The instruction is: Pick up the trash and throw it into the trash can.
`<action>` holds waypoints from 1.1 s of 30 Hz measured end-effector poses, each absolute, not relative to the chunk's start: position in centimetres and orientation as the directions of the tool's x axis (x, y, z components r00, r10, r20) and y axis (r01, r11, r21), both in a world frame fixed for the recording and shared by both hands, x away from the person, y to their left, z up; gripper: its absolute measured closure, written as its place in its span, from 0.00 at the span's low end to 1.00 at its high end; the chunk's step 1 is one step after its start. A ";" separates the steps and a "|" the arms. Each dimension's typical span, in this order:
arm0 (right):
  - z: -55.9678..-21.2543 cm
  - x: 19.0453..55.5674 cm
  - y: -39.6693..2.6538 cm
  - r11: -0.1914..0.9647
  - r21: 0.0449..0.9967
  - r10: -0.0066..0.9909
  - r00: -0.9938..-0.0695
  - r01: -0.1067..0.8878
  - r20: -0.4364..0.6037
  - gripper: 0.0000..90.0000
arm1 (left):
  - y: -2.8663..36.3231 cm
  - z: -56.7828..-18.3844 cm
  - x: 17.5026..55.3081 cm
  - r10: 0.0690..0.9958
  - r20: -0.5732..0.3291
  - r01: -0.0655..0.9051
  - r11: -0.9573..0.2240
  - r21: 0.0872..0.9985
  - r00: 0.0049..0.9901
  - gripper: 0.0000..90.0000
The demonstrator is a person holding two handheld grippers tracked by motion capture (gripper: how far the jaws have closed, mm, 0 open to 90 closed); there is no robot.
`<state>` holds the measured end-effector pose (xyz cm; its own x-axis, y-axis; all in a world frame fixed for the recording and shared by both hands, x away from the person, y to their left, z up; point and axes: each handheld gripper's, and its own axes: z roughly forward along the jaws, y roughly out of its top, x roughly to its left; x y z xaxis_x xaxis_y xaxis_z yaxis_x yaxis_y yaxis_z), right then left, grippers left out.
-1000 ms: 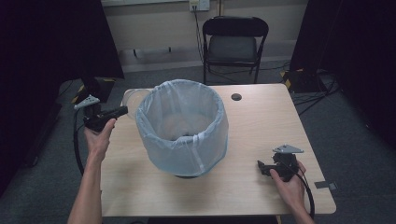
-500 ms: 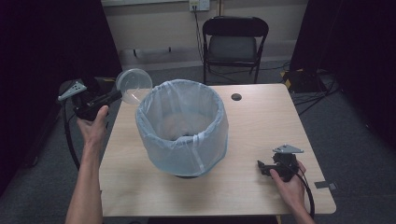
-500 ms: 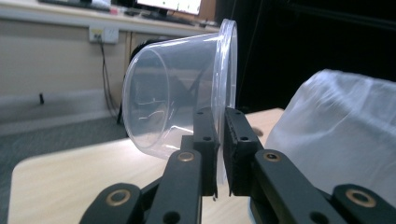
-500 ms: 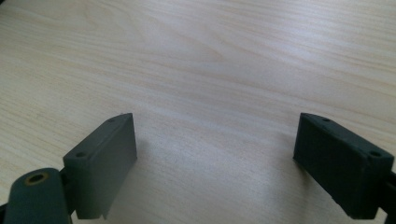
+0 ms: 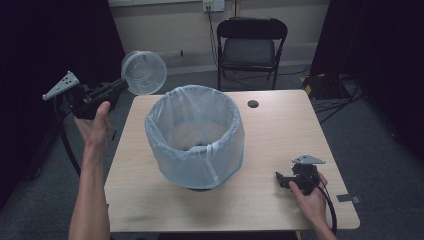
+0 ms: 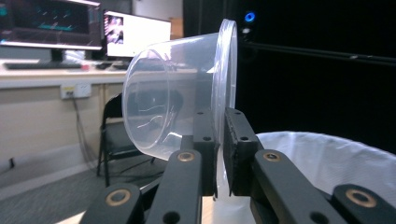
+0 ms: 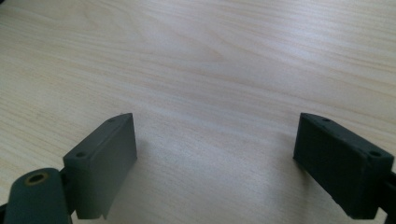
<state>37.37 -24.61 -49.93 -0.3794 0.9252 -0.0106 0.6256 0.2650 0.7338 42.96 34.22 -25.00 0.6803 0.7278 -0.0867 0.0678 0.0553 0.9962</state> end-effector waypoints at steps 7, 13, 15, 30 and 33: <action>-49.9 37.4 -24.6 0.265 0.734 0.925 -0.379 0.626 -0.010 0.13 | 32.9 -24.7 41.0 0.687 -0.068 0.038 0.059 0.998 0.723 0.94; -49.9 37.4 -24.6 0.265 0.734 0.925 -0.379 0.626 -0.011 0.13 | 31.6 -24.7 39.5 0.644 -0.051 0.025 0.050 0.998 0.763 0.94; -49.9 37.4 -24.6 0.265 0.734 0.925 -0.379 0.626 -0.010 0.13 | 31.2 -24.8 39.0 0.621 -0.056 0.028 0.055 0.998 0.782 0.94; -49.9 37.4 -24.6 0.265 0.734 0.925 -0.379 0.626 -0.010 0.13 | 28.4 -27.4 38.0 0.526 -0.081 0.129 -0.055 0.990 0.847 0.93; -49.9 37.4 -24.6 0.265 0.734 0.925 -0.379 0.626 -0.011 0.13 | 28.3 -27.6 38.5 0.539 -0.086 0.142 -0.064 0.988 0.838 0.92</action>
